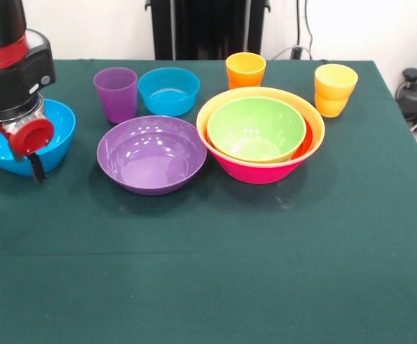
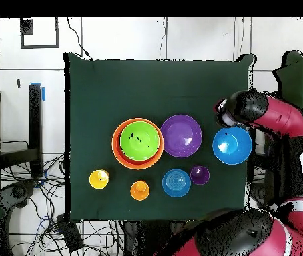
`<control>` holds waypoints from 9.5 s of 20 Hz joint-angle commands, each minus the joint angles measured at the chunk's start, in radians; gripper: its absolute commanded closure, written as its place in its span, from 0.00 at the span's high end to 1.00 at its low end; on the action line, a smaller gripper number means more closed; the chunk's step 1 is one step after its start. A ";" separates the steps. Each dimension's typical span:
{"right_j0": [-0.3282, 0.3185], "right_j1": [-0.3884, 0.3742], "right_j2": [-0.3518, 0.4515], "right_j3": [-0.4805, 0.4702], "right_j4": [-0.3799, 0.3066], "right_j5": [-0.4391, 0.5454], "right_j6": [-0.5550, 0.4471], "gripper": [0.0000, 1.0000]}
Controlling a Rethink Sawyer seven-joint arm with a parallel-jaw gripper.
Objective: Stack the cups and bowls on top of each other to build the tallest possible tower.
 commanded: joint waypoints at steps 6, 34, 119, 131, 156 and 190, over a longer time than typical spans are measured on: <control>0.041 0.013 0.080 0.013 -0.037 0.102 -0.219 1.00; 0.041 -0.054 0.083 0.026 -0.015 0.197 -0.228 1.00; -0.087 -0.187 0.119 0.318 -0.054 0.007 -0.172 1.00; -0.078 -0.182 0.135 0.274 -0.056 0.071 -0.169 1.00; -0.016 -0.082 0.121 0.182 -0.056 0.031 -0.093 1.00; -0.053 -0.015 0.105 0.228 -0.100 -0.119 -0.108 1.00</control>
